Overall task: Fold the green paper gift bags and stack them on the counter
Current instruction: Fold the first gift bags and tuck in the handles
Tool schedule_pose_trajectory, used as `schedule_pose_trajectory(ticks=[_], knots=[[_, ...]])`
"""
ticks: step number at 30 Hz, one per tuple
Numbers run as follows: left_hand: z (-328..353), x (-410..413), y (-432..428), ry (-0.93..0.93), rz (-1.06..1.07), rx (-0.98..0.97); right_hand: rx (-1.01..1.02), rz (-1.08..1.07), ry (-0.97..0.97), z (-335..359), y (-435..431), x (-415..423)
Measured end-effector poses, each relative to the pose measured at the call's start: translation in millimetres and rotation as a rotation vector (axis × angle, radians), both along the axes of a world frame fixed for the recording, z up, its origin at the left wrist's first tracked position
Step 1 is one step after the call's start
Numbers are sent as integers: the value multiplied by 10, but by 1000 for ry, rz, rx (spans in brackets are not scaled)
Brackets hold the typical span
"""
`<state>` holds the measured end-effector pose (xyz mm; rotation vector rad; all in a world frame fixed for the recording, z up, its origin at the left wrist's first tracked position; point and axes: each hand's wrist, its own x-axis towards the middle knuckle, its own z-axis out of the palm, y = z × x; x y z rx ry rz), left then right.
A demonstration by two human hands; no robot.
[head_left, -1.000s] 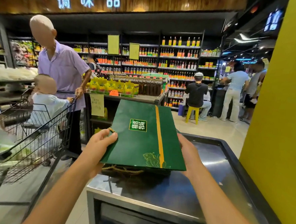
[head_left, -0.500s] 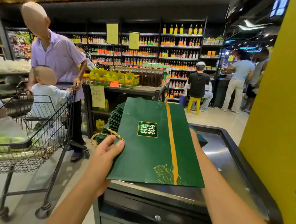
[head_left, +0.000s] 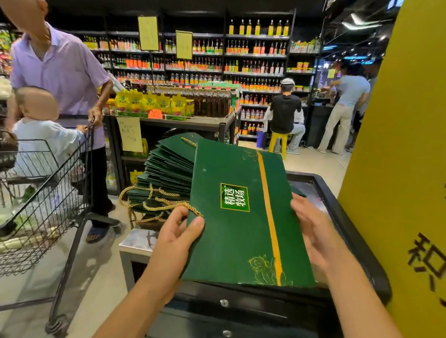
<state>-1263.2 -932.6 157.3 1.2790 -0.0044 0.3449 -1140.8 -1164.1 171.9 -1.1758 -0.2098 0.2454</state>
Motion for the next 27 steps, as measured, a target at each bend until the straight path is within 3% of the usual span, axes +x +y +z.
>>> schedule_pose_trajectory(ticks=[7,12,17,22,25,27], knots=[[-39,226,-82,93,-87,-33,-206,-52,2,-36,-447,-57],[-2,249,-79,160,-168,53,-358,-92,-50,117,-515,-79],[-116,104,-105,242,-217,106,-760,-130,-338,282,-456,-14],[-295,-136,-277,259,-231,-1,-1048,-258,-510,126,-352,-47],[-406,-192,-413,264,-205,-75,-1040,-327,-629,8,-266,-320],[-445,-219,-534,268,-193,-133,-943,-229,-664,-45,-197,-594]])
